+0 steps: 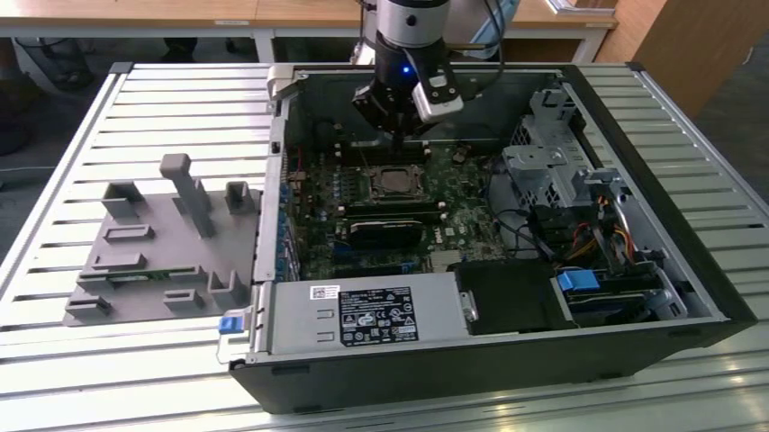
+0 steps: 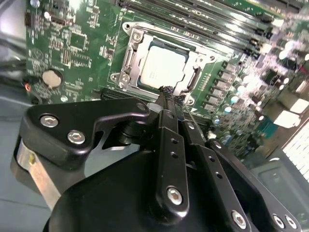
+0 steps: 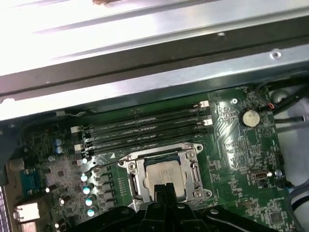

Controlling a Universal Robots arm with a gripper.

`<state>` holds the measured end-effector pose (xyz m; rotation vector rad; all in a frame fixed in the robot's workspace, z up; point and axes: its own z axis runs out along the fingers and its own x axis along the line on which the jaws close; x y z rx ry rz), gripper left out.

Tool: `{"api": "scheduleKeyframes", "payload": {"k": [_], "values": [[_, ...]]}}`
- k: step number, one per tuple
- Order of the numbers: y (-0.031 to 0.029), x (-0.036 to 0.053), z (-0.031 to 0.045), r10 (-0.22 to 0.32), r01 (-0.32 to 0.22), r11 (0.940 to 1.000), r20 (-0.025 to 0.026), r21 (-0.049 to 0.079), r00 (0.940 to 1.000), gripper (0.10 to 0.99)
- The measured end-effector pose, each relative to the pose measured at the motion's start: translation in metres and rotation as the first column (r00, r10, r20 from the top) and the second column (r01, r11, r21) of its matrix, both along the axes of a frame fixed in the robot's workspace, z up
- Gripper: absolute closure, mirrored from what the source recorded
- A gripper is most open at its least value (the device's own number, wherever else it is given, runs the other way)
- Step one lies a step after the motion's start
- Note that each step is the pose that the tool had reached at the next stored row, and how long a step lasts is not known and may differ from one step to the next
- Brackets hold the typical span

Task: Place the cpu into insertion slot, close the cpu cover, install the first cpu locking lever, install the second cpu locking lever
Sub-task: 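Install the first cpu locking lever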

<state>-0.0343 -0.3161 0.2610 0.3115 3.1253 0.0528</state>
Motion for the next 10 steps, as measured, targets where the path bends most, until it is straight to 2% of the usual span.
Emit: {"api": "scheduleKeyframes", "payload": {"k": [5, 8, 10], "values": [[0.0, 0.0, -0.0006, 0.08, -0.08, 0.9968, 0.0003, 0.0, 0.9968, 0.98], [0.0, -0.0009, -0.0009, 0.097, -0.097, 0.9953, 0.002, 0.0, 0.9953, 0.98], [0.0, -0.0044, -0.0011, 0.099, -0.099, 0.9951, 0.0055, 0.0, 0.9951, 0.98]]}}
